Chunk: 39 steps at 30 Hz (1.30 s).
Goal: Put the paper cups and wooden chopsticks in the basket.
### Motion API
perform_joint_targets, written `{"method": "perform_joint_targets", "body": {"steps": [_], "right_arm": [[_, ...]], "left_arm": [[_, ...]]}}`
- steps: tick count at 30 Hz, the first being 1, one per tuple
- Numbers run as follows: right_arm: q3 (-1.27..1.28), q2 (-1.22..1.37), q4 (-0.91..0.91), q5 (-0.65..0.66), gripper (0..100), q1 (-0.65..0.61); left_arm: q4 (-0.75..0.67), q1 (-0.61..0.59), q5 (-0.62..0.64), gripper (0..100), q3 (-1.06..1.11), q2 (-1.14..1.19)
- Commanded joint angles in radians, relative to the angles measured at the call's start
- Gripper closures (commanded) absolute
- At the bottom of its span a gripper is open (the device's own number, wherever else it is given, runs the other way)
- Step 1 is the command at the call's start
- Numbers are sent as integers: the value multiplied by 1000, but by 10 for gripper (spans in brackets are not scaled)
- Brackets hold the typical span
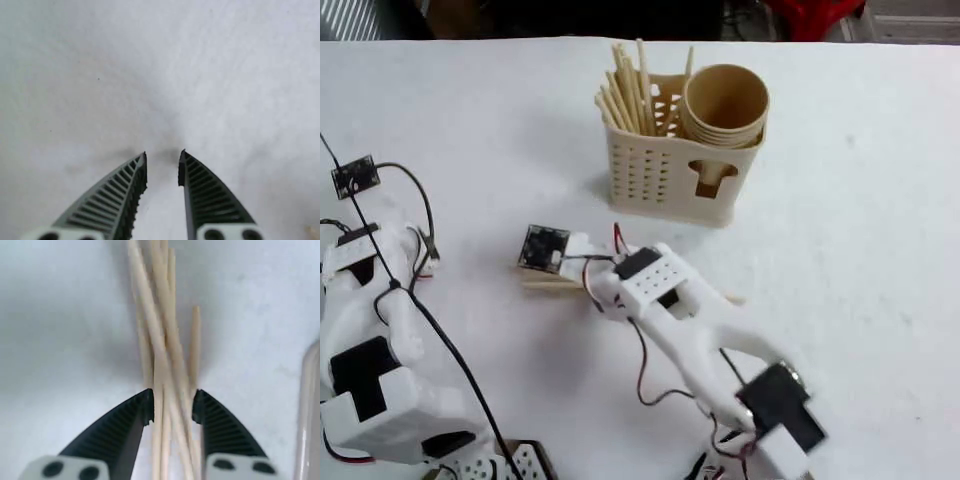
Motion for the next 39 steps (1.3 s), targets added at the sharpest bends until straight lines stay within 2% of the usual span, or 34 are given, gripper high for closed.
{"method": "perform_joint_targets", "body": {"steps": [1,11,15,18,22,27,39], "right_arm": [[46,-142,-4,-6,815,-12],[44,-15,-105,-5,815,-5],[9,53,-88,-5,816,-5],[-5,64,-87,-6,877,-1],[0,10,-82,-11,978,8],[0,-116,12,-34,981,5],[21,-236,35,-83,981,4]], "left_arm": [[-15,13,6,876,-3,-5],[-15,13,6,877,-3,-5],[-15,13,8,878,-3,-5],[-15,13,8,878,-3,-5],[-15,13,8,878,-3,-5],[-15,13,6,878,-3,-5],[-15,13,6,878,-3,-5]]}}
